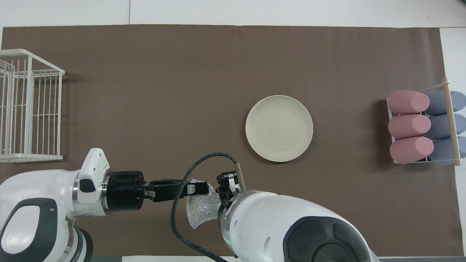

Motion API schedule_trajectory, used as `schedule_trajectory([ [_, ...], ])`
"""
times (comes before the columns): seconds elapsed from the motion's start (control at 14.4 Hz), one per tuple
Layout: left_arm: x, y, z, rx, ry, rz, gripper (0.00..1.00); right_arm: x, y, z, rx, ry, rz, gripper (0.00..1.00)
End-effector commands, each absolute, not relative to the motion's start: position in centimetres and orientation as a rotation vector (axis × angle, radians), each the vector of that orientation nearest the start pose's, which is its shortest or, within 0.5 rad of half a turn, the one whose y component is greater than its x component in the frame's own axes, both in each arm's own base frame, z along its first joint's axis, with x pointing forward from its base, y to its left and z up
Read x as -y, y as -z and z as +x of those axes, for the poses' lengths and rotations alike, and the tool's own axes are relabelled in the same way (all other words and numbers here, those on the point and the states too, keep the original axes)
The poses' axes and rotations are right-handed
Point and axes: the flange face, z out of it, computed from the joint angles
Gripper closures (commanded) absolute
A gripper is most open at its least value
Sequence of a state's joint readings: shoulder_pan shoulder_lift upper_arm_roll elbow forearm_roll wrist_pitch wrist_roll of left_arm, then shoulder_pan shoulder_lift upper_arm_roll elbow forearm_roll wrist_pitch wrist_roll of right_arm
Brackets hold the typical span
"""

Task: Wipe plate with sponge
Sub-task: 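Grasp the scrubber with the right gripper and open the left gripper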

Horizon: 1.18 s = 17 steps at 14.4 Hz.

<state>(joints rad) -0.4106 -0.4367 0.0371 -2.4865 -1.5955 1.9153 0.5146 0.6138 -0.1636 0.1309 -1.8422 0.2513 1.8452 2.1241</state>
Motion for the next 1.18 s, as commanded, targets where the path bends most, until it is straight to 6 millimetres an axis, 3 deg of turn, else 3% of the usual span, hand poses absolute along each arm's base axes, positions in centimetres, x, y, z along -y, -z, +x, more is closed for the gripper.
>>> schedule_trajectory([
  [0.0,21.7,-50.0,36.6,0.081,0.012,1.661,1.00,-37.1,-60.8,36.3,-1.858,-0.295,-2.245,0.82],
  [0.07,21.7,-50.0,36.6,0.079,0.013,1.661,1.00,-37.0,-60.7,36.4,-1.832,-0.291,-2.270,0.96],
  [0.14,21.7,-50.0,36.6,0.079,0.013,1.661,1.00,-36.9,-60.8,36.4,-1.802,-0.281,-2.295,1.00],
  [0.42,21.7,-50.2,36.6,0.086,0.019,1.665,1.00,-36.9,-60.9,36.3,-1.794,-0.283,-2.309,1.00],
  [0.49,21.8,-50.3,36.6,0.085,0.027,1.664,0.69,-36.9,-60.9,36.4,-1.795,-0.283,-2.308,1.00],
  [0.55,21.9,-50.4,36.5,0.061,0.053,1.666,0.01,-36.9,-60.9,36.4,-1.795,-0.283,-2.310,1.00],
  [0.9,22.0,-50.8,36.8,0.035,0.074,1.671,0.00,-36.4,-60.5,36.7,-1.807,-0.279,-2.316,1.00],
  [1.11,21.9,-50.7,36.9,0.022,0.081,1.676,0.00,-34.1,-59.7,39.4,-1.774,-0.246,-2.307,1.00],
])
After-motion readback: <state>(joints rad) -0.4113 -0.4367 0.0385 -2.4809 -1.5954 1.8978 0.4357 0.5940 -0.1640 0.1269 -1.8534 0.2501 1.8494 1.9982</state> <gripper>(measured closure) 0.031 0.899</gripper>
